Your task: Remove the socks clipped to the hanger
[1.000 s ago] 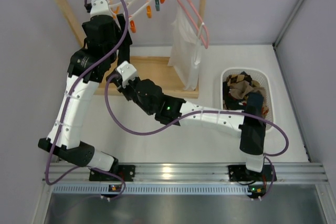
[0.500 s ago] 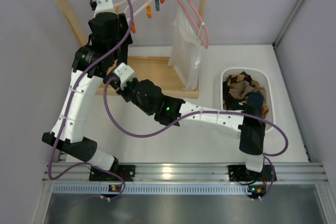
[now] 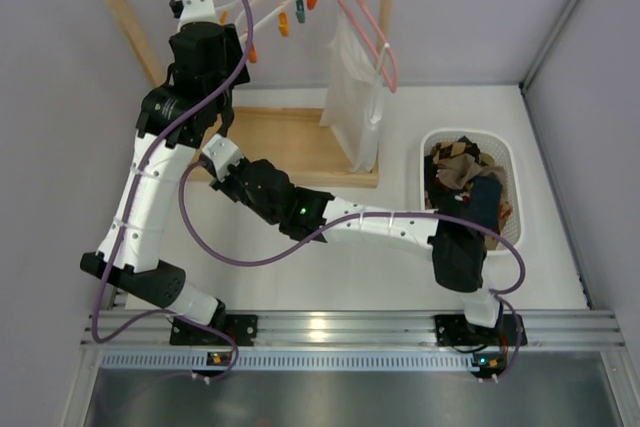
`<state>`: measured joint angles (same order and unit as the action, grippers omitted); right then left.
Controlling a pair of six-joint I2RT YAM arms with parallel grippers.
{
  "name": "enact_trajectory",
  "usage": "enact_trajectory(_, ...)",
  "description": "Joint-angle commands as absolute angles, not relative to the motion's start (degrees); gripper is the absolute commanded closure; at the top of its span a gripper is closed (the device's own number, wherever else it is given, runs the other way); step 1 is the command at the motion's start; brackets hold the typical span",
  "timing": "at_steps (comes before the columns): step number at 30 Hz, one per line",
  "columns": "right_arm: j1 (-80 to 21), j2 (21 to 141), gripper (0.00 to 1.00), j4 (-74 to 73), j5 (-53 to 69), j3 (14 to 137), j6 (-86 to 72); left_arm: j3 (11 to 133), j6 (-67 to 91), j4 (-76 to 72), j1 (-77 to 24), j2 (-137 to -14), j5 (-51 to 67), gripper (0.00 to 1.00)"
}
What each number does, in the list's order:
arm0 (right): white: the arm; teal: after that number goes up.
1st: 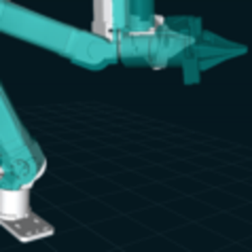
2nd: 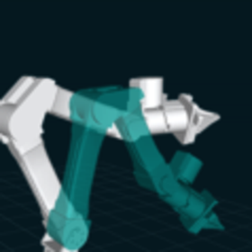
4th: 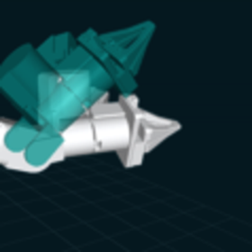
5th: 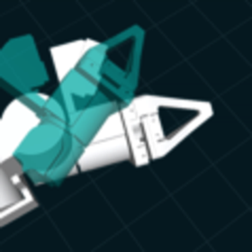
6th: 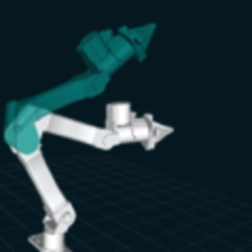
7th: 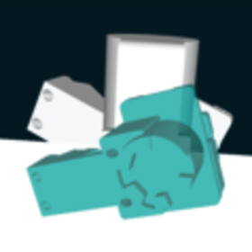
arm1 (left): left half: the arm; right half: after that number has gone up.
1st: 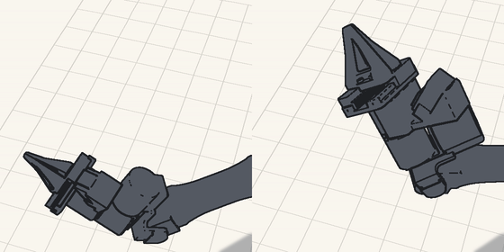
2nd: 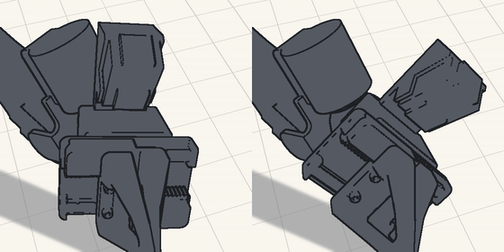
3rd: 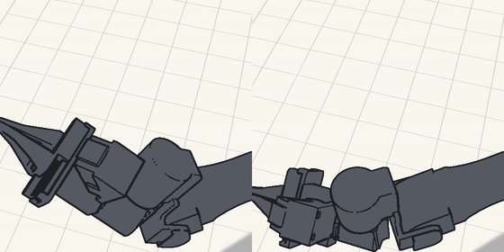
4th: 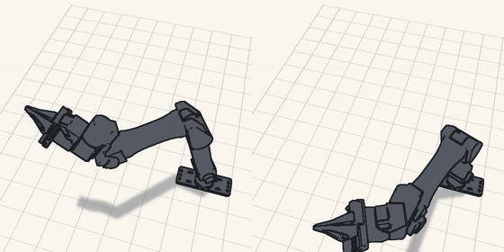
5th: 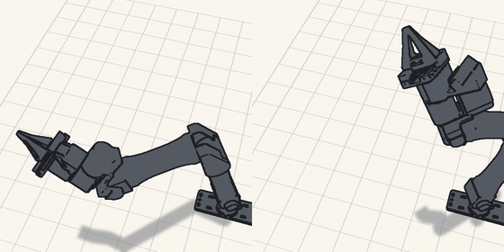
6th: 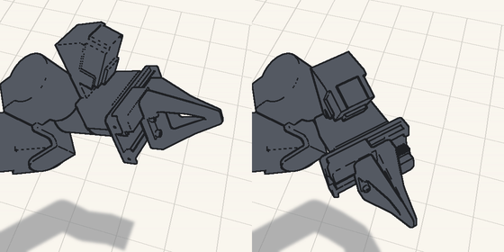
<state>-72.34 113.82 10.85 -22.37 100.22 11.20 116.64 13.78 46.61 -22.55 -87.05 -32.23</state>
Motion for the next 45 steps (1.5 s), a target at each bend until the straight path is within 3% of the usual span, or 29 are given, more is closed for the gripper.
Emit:
enact_trajectory(1,-74.0,114.7,1.0,12.0,-21.6,105.1,12.6,117.0,13.3,45.8,-22.6,-84.6,-32.8,0.36)
enact_trajectory(8,-74.8,116.9,1.0,12.3,-22.6,107.1,13.7,118.0,13.1,45.7,-22.5,-84.1,-32.7,0.37)
enact_trajectory(12,-74.8,117.2,1.0,13.0,-23.2,107.0,13.9,117.1,13.6,45.7,-22.5,-83.1,-31.6,0.3)
enact_trajectory(15,-74.9,117.4,1.0,13.4,-23.4,107.0,14.0,116.3,14.7,45.5,-22.5,-82.4,-28.2,0.3)
enact_trajectory(27,-75.1,117.1,1.0,14.1,-23.5,106.3,14.7,118.1,14.5,45.6,-22.6,-83.4,-27.6,0.39)
enact_trajectory(39,-75.9,117.6,1.0,14.3,-24.0,106.4,16.3,119.5,13.0,45.6,-22.6,-87.8,-31.0,0.4)
enact_trajectory(45,-76.0,117.9,1.0,14.5,-24.0,106.5,16.9,120.8,12.0,45.6,-22.6,-88.8,-32.7,0.47)
